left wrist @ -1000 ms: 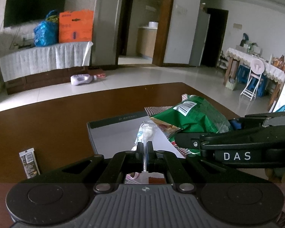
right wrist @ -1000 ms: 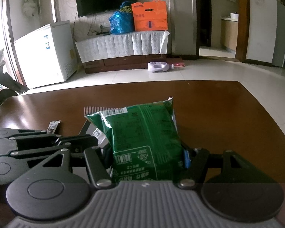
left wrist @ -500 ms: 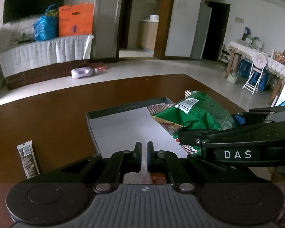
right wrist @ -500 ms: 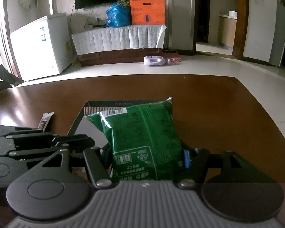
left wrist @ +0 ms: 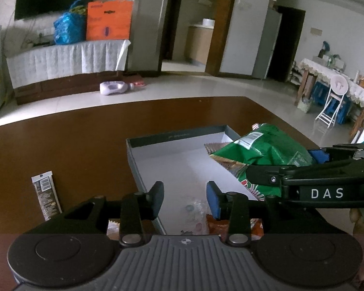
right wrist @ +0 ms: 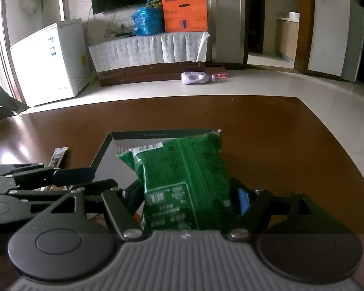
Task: Organize snacks
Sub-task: 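Lower green bag into box and open left tool while right tool lowers its bag, then open right tool over box and move both tools back toward remaining snacks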
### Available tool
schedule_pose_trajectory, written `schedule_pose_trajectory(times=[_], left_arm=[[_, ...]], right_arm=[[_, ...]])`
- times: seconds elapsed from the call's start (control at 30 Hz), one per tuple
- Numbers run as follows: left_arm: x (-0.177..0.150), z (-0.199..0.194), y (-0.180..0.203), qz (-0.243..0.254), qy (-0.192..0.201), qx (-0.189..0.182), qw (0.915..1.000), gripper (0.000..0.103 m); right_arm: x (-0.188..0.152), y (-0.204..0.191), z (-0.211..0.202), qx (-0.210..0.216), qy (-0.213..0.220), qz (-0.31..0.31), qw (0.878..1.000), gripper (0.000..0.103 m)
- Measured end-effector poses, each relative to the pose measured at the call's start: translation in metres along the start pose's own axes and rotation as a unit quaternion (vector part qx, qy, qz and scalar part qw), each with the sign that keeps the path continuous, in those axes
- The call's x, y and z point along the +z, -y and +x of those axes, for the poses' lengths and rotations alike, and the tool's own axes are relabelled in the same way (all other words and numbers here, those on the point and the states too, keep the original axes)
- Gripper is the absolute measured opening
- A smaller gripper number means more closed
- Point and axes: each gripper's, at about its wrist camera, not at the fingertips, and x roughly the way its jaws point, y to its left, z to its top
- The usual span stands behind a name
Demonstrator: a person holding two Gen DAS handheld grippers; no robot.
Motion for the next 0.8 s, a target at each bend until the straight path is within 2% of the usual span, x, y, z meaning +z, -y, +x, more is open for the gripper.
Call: schedule_pose_trajectory(times=[0.2, 0.37, 0.8], left_arm=[[-0.001, -0.004, -0.003, 0.001, 0.003, 0.002, 1.0000, 0.044], [-0.001, -0.011, -0.008, -0.005, 0.011, 0.008, 0.9999, 0.050], [0.000, -0.034, -0.019, 0.003, 0.028, 0.004, 0.9996, 0.057]], right_arm=[[0.000, -0.001, 0.003, 0.002, 0.001, -0.005, 1.000, 0.079], [0.000, 0.001, 0.002, 0.002, 0.011, 0.003, 1.000, 0.089], [0.006, -0.012, -0.008, 0.020, 0.046, 0.003, 0.999, 0.095]])
